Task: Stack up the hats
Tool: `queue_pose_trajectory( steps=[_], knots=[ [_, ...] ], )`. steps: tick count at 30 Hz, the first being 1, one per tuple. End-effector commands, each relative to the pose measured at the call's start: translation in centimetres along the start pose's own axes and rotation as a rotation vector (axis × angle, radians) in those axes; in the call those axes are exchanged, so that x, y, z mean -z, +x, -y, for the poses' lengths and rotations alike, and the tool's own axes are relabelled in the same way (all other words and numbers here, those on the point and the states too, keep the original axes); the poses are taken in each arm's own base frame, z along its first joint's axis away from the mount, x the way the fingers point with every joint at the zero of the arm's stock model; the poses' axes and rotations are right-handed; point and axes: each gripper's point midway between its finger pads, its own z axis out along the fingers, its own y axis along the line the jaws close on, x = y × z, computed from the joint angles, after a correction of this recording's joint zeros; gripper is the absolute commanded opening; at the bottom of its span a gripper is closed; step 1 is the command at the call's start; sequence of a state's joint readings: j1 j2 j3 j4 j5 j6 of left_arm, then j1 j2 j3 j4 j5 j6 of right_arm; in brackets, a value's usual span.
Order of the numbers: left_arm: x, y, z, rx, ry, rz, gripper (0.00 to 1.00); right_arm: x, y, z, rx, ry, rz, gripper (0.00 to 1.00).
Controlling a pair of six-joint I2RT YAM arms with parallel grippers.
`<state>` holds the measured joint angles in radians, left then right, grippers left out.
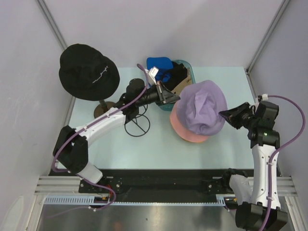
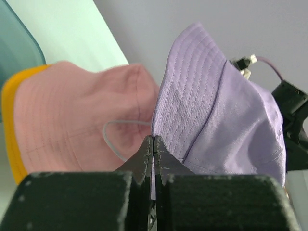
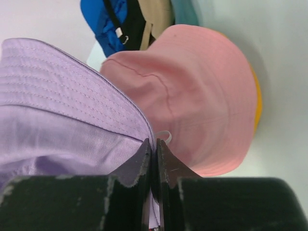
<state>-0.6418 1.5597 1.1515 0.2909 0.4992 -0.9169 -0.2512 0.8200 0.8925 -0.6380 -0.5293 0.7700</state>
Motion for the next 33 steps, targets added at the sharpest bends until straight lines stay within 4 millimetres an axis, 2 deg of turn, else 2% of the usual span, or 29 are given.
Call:
queue_pose_trajectory(
  steps=[1,2,3,5,6,7,12,18,24,26,33],
  knots=[
    [0.5,-3.2,0.5,0.025,-0.035,0.078,0.0,-0.1,-0.5,-1.6,-0.033,-0.045,-0.028,0.1],
    [-0.1,-3.0,-0.9,0.036,-0.064,0.066,0.0,-0.5,-0.6,-1.2,-0.041,-0.036,-0.026,0.1],
    [-0.5,-3.5,-0.9,0.028,-0.065,0.069,0.0,-0.9,-1.2,-1.1,-0.034,-0.032,-0.007,0.1],
    [-1.6,-2.7,-3.2,0.048,-0.12,0.023,0.0,-2.1,-1.5,-0.2,-0.053,-0.005,-0.021,0.09],
    [-2.0,-3.1,-3.2,0.038,-0.126,0.025,0.0,-2.7,-1.4,0.3,-0.061,0.005,-0.032,0.09],
    [-2.1,-2.8,-4.0,0.048,-0.16,0.009,0.0,-3.5,-1.3,1.2,-0.077,0.03,-0.057,0.09],
    [-2.9,-2.4,-7.1,0.028,-0.261,-0.017,0.0,-5.0,-1.1,3.3,-0.073,0.082,-0.073,0.11],
    [-1.0,-0.1,-10.3,0.032,-0.397,-0.071,0.0,-5.4,0.9,5.4,-0.073,0.137,-0.144,0.11],
    [0.8,2.1,-12.3,-0.02,-0.471,-0.103,0.0,-5.4,2.9,7.8,-0.073,0.194,-0.173,0.1],
    [0.8,2.9,-12.5,-0.039,-0.468,-0.125,0.0,-5.6,3.6,9.3,-0.062,0.242,-0.183,0.01],
    [0.2,3.5,-13.3,-0.08,-0.489,-0.139,0.0,-6.2,4.6,12.5,-0.026,0.34,-0.203,0.0]
  ],
)
